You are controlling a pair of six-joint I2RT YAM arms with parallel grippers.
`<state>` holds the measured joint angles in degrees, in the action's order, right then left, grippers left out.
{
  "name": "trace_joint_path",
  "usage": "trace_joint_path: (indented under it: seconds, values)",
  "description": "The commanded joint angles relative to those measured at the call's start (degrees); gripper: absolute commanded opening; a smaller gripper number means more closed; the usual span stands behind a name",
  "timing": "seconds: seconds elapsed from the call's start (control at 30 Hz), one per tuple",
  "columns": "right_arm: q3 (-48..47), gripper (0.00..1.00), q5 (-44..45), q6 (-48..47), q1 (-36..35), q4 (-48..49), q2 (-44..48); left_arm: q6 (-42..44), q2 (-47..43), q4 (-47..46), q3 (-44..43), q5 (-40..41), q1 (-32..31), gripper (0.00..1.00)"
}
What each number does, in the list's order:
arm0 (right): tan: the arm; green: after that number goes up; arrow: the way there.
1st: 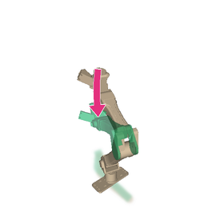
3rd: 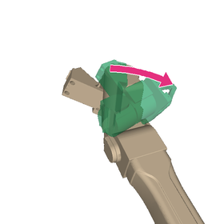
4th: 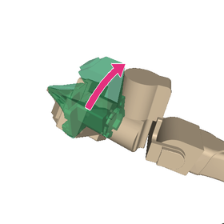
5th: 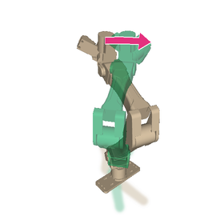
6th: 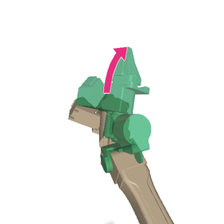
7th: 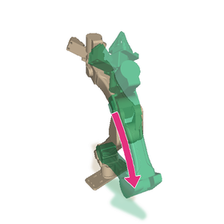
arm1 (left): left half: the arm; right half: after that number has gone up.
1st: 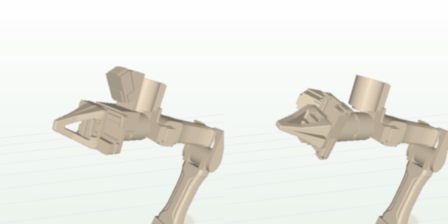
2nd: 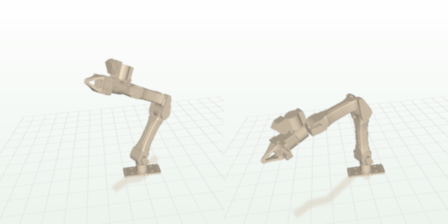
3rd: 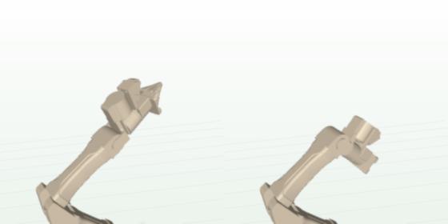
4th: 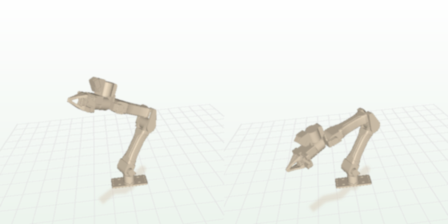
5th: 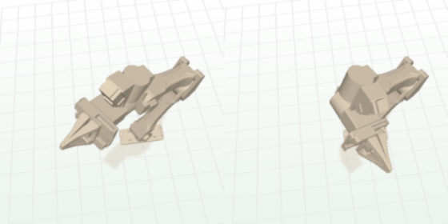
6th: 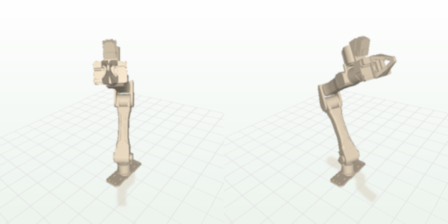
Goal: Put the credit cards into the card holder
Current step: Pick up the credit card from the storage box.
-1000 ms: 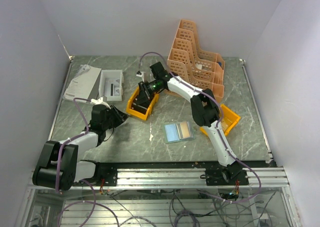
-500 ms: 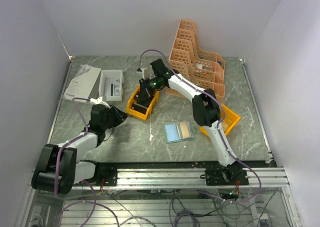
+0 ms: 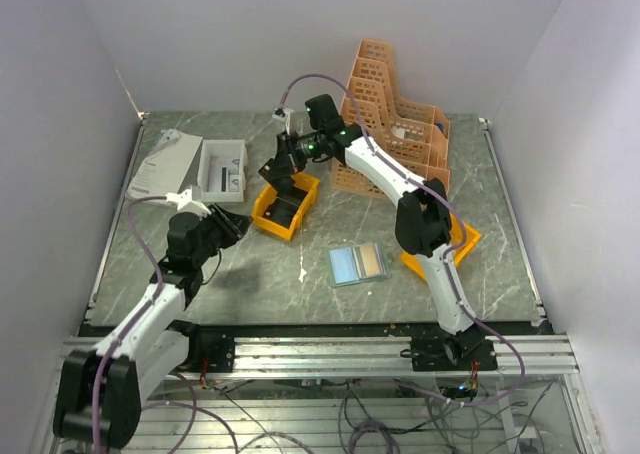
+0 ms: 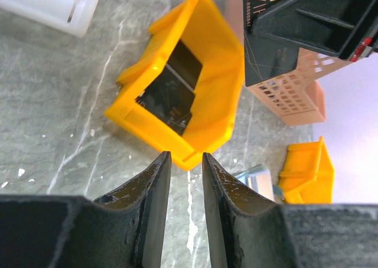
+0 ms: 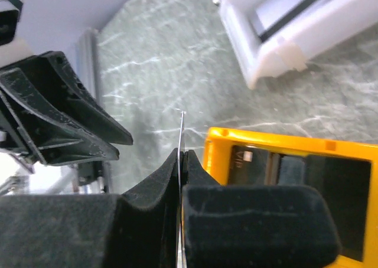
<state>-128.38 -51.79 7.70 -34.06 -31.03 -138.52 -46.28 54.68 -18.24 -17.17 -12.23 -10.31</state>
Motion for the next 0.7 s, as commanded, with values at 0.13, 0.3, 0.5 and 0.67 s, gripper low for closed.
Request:
trace_joint_path:
  seconds: [0.13, 0.3, 0.5, 0.67]
  values:
    - [17.8, 0.0, -13.5, 36.1, 0.2, 33.6, 13.4, -3.0, -19.2, 8.8, 0.0, -0.2, 0.7, 0.54]
    - [38.1, 0.0, -14.6, 82.1, 0.1, 72.0, 20.9, -9.9, -27.2, 7.0, 0.6, -6.4, 0.8, 0.58]
    - [47.4, 0.0, -14.8, 91.0, 0.4, 75.6, 28.9, -19.9, -31.8, -1.2, 1.5, -12.2, 0.7, 0.55]
    - [47.6, 0.0, -18.2, 75.0, 0.9, 70.1, 32.2, -25.4, -30.0, -8.9, 0.9, -16.4, 0.0, 0.52]
